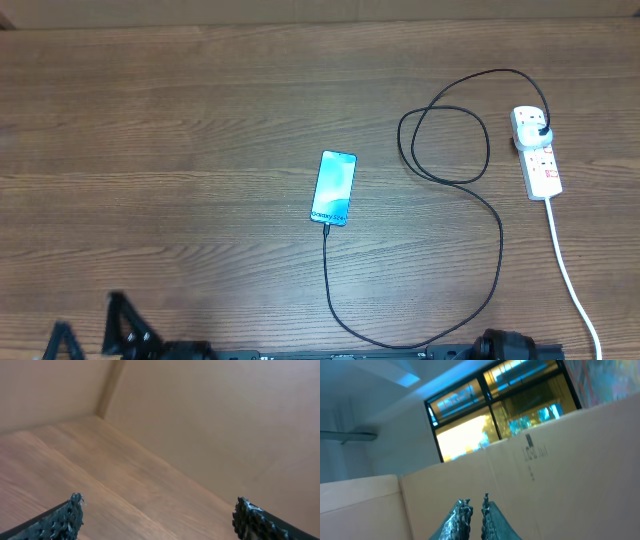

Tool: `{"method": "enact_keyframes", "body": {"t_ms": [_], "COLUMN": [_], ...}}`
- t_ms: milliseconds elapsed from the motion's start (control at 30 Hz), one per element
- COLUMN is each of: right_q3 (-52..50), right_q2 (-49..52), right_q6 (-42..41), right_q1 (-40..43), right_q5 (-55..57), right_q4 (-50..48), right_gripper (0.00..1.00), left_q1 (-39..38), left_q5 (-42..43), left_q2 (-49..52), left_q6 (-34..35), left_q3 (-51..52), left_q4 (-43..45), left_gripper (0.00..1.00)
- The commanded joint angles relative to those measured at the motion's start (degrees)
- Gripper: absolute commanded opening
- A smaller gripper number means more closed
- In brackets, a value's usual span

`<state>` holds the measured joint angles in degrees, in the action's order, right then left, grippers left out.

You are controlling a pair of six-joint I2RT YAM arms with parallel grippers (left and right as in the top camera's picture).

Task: Plug charger to phone and switch on socket

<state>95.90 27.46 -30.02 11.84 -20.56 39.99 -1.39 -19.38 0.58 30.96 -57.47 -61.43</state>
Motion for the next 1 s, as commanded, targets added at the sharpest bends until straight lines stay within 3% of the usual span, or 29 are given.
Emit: {"method": "enact_keyframes", "body": {"t_ms": [0, 233, 400, 500, 667, 800, 967], "right_q3": [0.07, 0.07, 0.22, 0.22, 0.22, 0.22, 0.22], "right_q2": [-3.41, -9.88, -12.44, -12.81, -12.85, -12.85, -12.85], "right_q6": [0.59, 6.56, 6.58, 6.56, 6.56, 6.56, 6.56], "right_q1": [-0.52, -0.52, -0.52, -0.52, -0.52, -0.52, -0.52], "right_q5": [0.61, 0.63, 0.66, 2.4, 2.97, 2.97, 2.97], "right_q4": [-0.09, -0.9, -0.92, -0.9, -0.9, -0.87, -0.9], "right_gripper": [0.13, 0.17, 0.19, 0.21, 0.22, 0.23, 0.24], "left_q1": [0.46, 0.46, 0.46, 0.46, 0.46, 0.46, 0.46], "left_q5": [4.98, 13.2, 13.73, 13.92, 14.36, 16.74, 18.01], "left_q2": [-0.33, -0.33, -0.33, -0.33, -0.33, -0.33, -0.31], "left_q6": [-0.52, -0.57, -1.75, -1.9, -5.14, -11.58, -18.32], "left_q3": [7.3, 25.44, 38.62, 44.98, 52.81, 56.87, 57.2], "left_q4": [5.44, 29.35, 48.35, 54.77, 61.2, 64.67, 63.84], "left_gripper": [1.0, 1.0, 1.0, 1.0, 1.0, 0.99, 1.0]}}
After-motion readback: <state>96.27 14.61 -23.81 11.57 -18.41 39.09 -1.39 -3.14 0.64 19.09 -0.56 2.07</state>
